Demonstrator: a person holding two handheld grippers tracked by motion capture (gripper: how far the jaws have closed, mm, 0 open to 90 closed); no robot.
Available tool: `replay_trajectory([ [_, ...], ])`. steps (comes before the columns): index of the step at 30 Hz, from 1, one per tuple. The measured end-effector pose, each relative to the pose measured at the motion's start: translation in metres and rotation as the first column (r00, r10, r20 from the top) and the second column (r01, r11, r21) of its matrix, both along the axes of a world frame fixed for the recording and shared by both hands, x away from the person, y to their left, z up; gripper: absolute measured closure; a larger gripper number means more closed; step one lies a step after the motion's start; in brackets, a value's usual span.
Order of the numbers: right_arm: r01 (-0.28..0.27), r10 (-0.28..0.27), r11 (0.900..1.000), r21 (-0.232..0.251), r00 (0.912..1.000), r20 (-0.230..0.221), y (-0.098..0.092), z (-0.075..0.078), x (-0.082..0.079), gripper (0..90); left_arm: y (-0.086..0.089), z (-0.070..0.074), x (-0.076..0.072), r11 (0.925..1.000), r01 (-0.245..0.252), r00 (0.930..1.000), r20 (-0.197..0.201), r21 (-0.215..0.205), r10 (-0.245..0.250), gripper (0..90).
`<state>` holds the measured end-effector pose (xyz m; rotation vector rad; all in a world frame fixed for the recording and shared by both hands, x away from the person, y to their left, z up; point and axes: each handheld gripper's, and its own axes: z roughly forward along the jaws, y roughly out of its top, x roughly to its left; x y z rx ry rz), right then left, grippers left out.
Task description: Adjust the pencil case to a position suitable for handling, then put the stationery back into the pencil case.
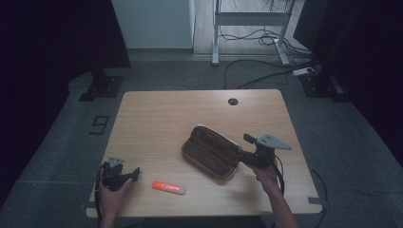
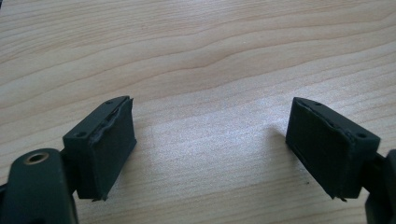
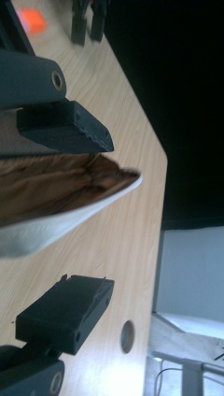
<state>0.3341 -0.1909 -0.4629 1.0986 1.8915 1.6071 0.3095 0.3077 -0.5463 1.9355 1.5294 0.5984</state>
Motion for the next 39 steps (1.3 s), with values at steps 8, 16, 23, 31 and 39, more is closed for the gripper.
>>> replay_trajectory([
  [8,-0.099,0.099,0.995,0.005,0.9949,0.015,0.02,0.009,-0.012,30.9,0.0,0.0,0.0,1.0,0.0,1.0,0.0,0.0,0.0,15.6],
  [16,-0.196,0.196,0.981,-0.001,0.9804,-0.019,0.049,0.003,-0.02,33.1,0.0,0.0,0.0,1.0,0.0,1.0,0.001,0.0,0.0,15.6],
  [23,-0.255,0.254,0.967,-0.029,0.9668,-0.026,0.076,-0.004,-0.028,35.1,0.0,0.0,0.0,1.0,0.0,1.0,0.001,0.001,0.0,15.6],
  [31,-0.335,0.334,0.942,-0.016,0.9402,-0.069,0.103,-0.012,-0.033,36.3,0.0,0.0,0.0,1.0,0.0,1.0,0.0,0.0,0.0,15.6],
  [39,-0.378,0.371,0.924,-0.064,0.9234,-0.098,0.124,-0.024,-0.039,39.7,0.0,0.0,0.0,1.0,-0.001,1.0,0.002,-0.001,0.001,15.6],
])
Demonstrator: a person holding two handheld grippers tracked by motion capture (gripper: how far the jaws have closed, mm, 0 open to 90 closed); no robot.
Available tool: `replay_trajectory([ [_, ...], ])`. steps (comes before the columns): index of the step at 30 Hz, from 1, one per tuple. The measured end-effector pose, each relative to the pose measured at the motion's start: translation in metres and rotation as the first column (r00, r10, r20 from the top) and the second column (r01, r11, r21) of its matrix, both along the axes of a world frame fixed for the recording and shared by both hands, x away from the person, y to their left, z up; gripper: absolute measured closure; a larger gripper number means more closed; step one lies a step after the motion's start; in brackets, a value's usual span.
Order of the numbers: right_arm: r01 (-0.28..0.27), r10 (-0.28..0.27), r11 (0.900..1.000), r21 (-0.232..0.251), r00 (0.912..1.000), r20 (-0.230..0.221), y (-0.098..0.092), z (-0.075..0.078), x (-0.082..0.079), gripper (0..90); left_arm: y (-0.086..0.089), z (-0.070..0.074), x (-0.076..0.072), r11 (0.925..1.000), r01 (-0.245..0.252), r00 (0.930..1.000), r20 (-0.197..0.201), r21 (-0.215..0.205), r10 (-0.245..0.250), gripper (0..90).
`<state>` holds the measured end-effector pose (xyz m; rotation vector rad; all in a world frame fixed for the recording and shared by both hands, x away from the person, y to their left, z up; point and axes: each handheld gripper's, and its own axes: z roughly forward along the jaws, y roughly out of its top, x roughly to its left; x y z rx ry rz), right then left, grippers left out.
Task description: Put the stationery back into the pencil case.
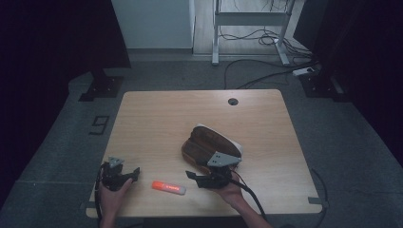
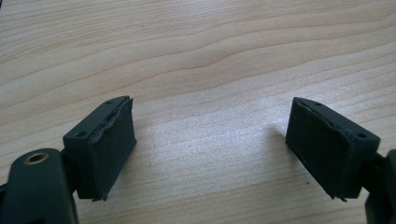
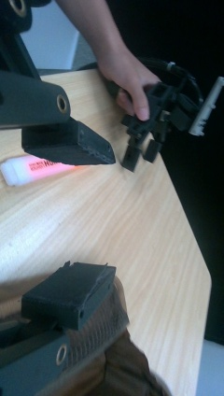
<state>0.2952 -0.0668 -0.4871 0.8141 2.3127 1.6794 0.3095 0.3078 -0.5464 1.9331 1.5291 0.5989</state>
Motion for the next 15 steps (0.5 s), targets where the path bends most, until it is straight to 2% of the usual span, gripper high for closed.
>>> replay_trajectory([
  [5,-0.036,0.036,0.999,-0.035,0.9992,-0.015,0.011,-0.008,-0.001,41.3,0.0,0.0,0.0,1.0,0.0,1.0,0.0,0.0,0.0,15.5],
  [10,-0.084,0.081,0.991,-0.102,0.9962,-0.032,0.032,-0.023,-0.004,43.6,0.0,0.0,0.0,1.0,0.0,1.0,0.0,-0.001,0.0,15.5],
  [15,-0.092,0.086,0.988,-0.122,0.9947,-0.056,0.039,-0.03,-0.002,44.7,0.0,0.0,0.0,1.0,0.0,1.0,0.001,-0.002,0.0,15.6],
])
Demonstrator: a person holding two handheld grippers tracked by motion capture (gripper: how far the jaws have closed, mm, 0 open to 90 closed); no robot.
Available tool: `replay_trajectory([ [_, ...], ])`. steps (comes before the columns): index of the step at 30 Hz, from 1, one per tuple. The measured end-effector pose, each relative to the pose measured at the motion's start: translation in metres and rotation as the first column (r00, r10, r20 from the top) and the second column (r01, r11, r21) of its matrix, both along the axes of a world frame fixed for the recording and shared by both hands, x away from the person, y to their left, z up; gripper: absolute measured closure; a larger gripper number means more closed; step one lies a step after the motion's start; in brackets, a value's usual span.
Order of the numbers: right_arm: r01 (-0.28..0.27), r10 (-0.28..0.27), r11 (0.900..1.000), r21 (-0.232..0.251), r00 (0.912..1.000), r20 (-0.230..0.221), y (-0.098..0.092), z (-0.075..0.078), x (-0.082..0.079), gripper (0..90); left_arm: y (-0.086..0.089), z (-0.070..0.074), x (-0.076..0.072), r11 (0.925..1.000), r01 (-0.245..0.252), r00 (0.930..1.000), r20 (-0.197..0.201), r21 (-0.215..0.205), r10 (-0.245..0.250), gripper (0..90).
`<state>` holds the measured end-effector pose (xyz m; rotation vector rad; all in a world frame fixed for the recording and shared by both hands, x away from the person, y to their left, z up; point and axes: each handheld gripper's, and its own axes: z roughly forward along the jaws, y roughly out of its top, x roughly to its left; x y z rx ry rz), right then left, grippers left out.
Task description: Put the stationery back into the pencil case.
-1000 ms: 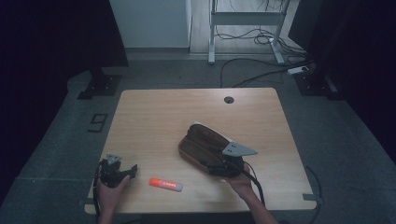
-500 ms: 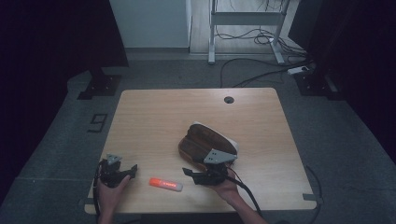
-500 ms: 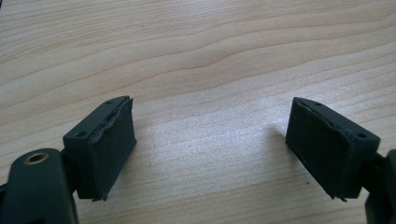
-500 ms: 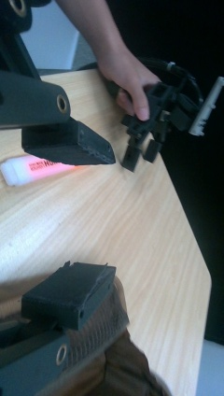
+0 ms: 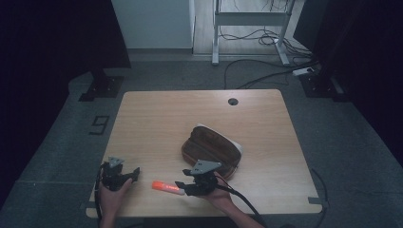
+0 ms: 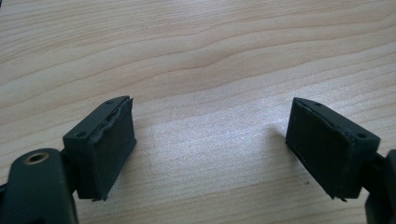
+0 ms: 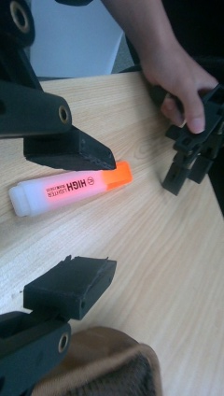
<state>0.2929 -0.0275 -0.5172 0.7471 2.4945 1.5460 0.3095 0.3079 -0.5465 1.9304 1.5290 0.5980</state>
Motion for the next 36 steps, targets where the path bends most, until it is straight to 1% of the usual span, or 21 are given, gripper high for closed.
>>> replay_trajectory([
  [1,0.0,0.0,1.0,-0.009,0.9999,-0.011,0.002,-0.003,0.001,45.5,0.0,0.0,0.0,1.0,0.0,1.0,0.0,0.0,0.0,15.6],
  [3,-0.005,0.004,1.0,-0.017,0.9998,-0.019,0.003,-0.005,0.001,46.3,0.0,0.0,0.0,1.0,0.0,1.0,0.0,0.0,0.0,15.5],
  [8,-0.016,0.016,0.999,-0.027,0.9995,-0.027,0.005,-0.009,0.0,48.0,0.0,0.0,0.0,1.0,0.0,1.0,0.0,0.0,0.0,15.5],
  [9,-0.027,0.026,0.999,-0.038,0.9992,-0.032,0.006,-0.011,0.0,48.7,0.0,0.0,0.0,1.0,0.0,1.0,0.0,0.0,0.0,15.5],
  [12,-0.034,0.033,0.998,-0.046,0.9988,-0.037,0.008,-0.013,-0.001,49.5,0.0,0.0,0.0,1.0,0.0,1.0,-0.001,0.001,0.0,15.5],
  [13,-0.043,0.041,0.997,-0.058,0.9983,-0.042,0.01,-0.015,-0.002,50.2,0.0,0.0,0.0,1.0,0.001,1.0,-0.001,0.001,-0.001,15.5],
  [14,-0.043,0.041,0.997,-0.058,0.9983,-0.042,0.01,-0.015,-0.002,50.2,0.0,0.0,0.0,1.0,0.001,1.0,-0.001,0.001,-0.001,15.5],
  [15,-0.048,0.045,0.996,-0.072,0.998,-0.045,0.012,-0.018,-0.003,51.0,0.0,0.0,0.0,1.0,0.001,1.0,0.0,0.001,-0.001,15.5],
  [16,-0.048,0.045,0.996,-0.072,0.998,-0.045,0.012,-0.018,-0.003,51.0,0.0,0.0,0.0,1.0,0.0,1.0,0.0,0.0,0.0,15.5],
  [20,-0.052,0.046,0.993,-0.107,0.9971,-0.062,0.015,-0.024,-0.003,52.4,0.0,0.0,0.0,1.0,0.0,1.0,0.0,0.0,0.0,15.5],
  [28,-0.06,0.053,0.988,-0.143,0.9973,-0.051,0.019,-0.028,-0.005,55.3,0.0,0.0,0.0,1.0,0.0,1.0,0.0,0.0,0.0,15.5],
  [29,-0.066,0.059,0.985,-0.157,0.9971,-0.047,0.02,-0.029,-0.005,56.2,0.0,0.0,0.0,1.0,0.0,1.0,0.0,0.0,0.0,15.5],
  [32,-0.072,0.065,0.983,-0.167,0.9969,-0.045,0.021,-0.03,-0.006,57.2,0.0,0.0,0.0,1.0,0.0,1.0,0.0,0.0,0.0,15.5],
  [36,-0.079,0.073,0.979,-0.189,0.9967,-0.036,0.022,-0.032,-0.007,60.8,0.0,0.0,0.0,1.0,0.0,1.0,0.0,0.0,0.0,15.5],
])
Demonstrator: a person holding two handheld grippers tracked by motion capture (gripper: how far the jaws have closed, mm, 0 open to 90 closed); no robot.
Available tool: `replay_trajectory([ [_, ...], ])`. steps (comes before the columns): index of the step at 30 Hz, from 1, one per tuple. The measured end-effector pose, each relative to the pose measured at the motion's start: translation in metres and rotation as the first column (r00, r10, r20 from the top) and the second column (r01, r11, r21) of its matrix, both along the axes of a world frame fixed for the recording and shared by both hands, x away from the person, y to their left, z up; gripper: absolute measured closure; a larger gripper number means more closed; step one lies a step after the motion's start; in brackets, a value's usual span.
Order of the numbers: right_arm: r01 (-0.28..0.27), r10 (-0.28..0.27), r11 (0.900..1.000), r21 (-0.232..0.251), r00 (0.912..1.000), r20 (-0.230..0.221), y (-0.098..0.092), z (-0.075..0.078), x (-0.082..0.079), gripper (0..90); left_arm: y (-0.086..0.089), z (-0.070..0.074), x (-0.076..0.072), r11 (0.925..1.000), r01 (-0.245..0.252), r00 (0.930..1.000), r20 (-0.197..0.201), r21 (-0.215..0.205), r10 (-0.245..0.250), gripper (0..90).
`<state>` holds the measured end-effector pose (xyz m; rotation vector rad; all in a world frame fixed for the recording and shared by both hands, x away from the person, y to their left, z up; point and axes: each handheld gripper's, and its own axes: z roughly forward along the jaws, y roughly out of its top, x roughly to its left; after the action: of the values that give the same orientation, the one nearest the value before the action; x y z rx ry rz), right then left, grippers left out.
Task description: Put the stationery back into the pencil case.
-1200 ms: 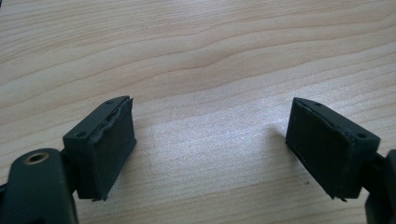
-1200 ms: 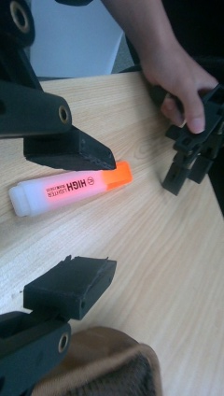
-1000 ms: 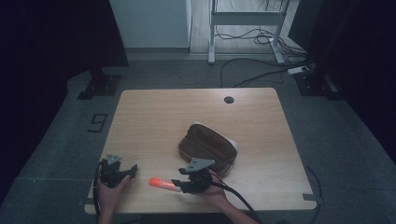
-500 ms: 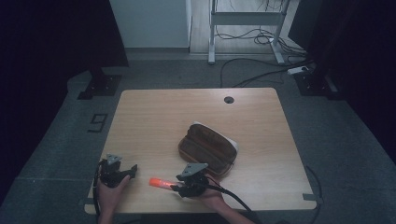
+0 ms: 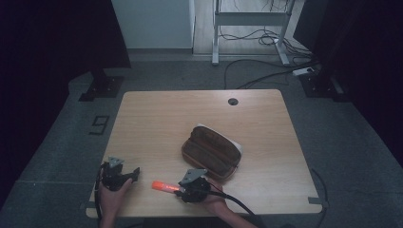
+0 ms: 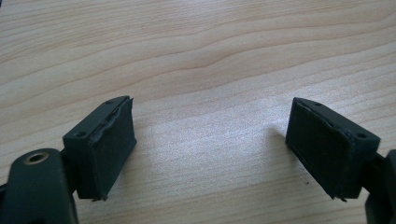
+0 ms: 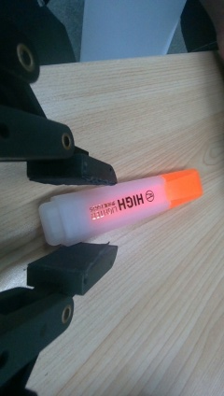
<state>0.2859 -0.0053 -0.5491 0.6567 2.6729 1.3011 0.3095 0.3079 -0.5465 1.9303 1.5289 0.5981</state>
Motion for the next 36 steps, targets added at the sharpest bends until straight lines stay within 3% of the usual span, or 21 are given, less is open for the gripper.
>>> replay_trajectory([
  [5,-0.009,0.009,1.0,-0.016,0.9998,0.016,0.001,-0.001,-0.001,64.2,0.0,0.0,0.0,1.0,0.001,1.0,-0.001,0.001,-0.001,15.5],
  [10,-0.008,0.008,1.0,-0.009,1.0,0.0,0.0,0.0,0.0,64.8,0.0,0.0,0.0,1.0,0.001,1.0,-0.001,0.001,-0.001,15.5],
  [12,-0.004,0.005,1.0,0.012,0.9998,-0.021,-0.002,0.001,0.002,64.9,0.0,0.0,0.0,1.0,0.0,1.0,0.0,0.001,0.0,15.5],
  [22,0.023,-0.02,0.995,0.094,0.999,-0.04,-0.018,0.017,0.009,64.9,0.0,0.0,0.0,1.0,0.0,1.0,0.0,0.002,0.0,15.5],
  [36,0.066,-0.06,0.981,0.184,0.9975,-0.036,-0.044,0.041,0.018,65.0,0.0,0.0,0.0,1.0,0.001,1.0,-0.001,0.002,-0.001,15.5],
])
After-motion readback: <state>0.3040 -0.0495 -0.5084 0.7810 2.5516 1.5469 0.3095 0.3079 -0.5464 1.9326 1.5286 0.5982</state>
